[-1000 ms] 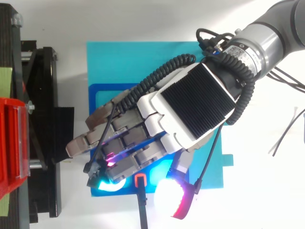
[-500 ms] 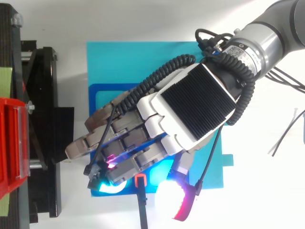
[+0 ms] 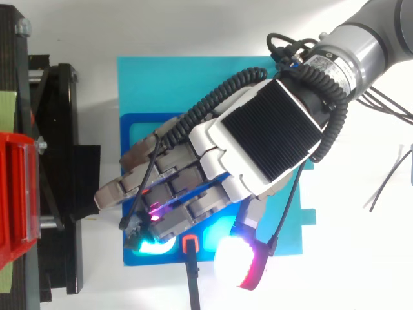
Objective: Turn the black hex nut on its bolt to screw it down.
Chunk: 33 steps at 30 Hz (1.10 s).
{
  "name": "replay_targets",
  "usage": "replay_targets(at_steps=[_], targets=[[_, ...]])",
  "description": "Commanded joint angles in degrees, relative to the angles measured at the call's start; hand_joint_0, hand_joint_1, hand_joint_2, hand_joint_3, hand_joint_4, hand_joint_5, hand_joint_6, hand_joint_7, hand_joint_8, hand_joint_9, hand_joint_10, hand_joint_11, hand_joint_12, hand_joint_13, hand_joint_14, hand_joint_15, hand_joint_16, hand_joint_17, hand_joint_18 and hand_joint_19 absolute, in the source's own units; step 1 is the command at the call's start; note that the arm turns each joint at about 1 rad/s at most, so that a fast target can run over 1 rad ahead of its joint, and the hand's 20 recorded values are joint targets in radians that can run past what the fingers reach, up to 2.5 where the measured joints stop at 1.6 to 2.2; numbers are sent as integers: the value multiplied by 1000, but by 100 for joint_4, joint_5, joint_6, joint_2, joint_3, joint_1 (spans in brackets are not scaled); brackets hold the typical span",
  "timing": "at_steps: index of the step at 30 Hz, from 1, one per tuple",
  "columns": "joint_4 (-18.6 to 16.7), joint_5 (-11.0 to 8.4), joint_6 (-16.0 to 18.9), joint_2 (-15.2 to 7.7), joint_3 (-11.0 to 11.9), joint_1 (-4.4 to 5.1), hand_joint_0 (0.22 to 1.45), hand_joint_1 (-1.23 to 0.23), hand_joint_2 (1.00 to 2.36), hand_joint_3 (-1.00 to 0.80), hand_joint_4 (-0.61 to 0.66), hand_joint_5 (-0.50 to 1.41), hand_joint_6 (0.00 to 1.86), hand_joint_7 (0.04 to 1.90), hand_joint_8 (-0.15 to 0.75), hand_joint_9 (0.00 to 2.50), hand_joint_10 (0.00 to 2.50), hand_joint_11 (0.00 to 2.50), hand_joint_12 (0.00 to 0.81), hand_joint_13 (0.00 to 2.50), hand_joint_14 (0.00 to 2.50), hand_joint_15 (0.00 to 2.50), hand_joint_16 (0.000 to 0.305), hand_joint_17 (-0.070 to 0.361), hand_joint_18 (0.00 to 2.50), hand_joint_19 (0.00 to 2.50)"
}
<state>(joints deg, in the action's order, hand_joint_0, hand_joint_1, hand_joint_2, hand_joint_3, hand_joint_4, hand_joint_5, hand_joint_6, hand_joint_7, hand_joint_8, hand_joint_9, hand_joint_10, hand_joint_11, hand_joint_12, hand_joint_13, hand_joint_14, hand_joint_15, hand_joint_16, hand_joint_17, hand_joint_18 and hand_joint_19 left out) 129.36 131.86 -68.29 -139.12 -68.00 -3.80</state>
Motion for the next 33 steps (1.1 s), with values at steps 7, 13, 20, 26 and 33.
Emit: replay_targets(at_steps=[7, 13, 20, 26, 33], targets=[[37, 59, 0, -1, -3, -50, 531, -253, 1000, -500, 232, -61, 653, 1008, 300, 781, 10, 338, 294, 396, 4, 93, 47, 105, 461, 510], [1, 85, 0, -1, 6, -77, 531, -254, 1000, -500, 235, -62, 655, 1004, 298, 780, 10, 338, 294, 397, 4, 89, 47, 105, 456, 517], [-113, 252, 18, -1, 6, -156, 531, -255, 1000, -500, 240, -61, 655, 997, 297, 778, 10, 338, 294, 398, 3, 90, 47, 106, 459, 515], [-139, 287, 35, -1, 6, -208, 530, -255, 1000, -500, 235, -62, 655, 1000, 298, 779, 10, 338, 295, 399, 4, 93, 47, 105, 461, 506], [-183, 516, 149, -1, 138, -296, 530, -256, 1000, -500, 236, -62, 654, 1001, 298, 781, 10, 339, 295, 401, 4, 94, 47, 105, 463, 517]])
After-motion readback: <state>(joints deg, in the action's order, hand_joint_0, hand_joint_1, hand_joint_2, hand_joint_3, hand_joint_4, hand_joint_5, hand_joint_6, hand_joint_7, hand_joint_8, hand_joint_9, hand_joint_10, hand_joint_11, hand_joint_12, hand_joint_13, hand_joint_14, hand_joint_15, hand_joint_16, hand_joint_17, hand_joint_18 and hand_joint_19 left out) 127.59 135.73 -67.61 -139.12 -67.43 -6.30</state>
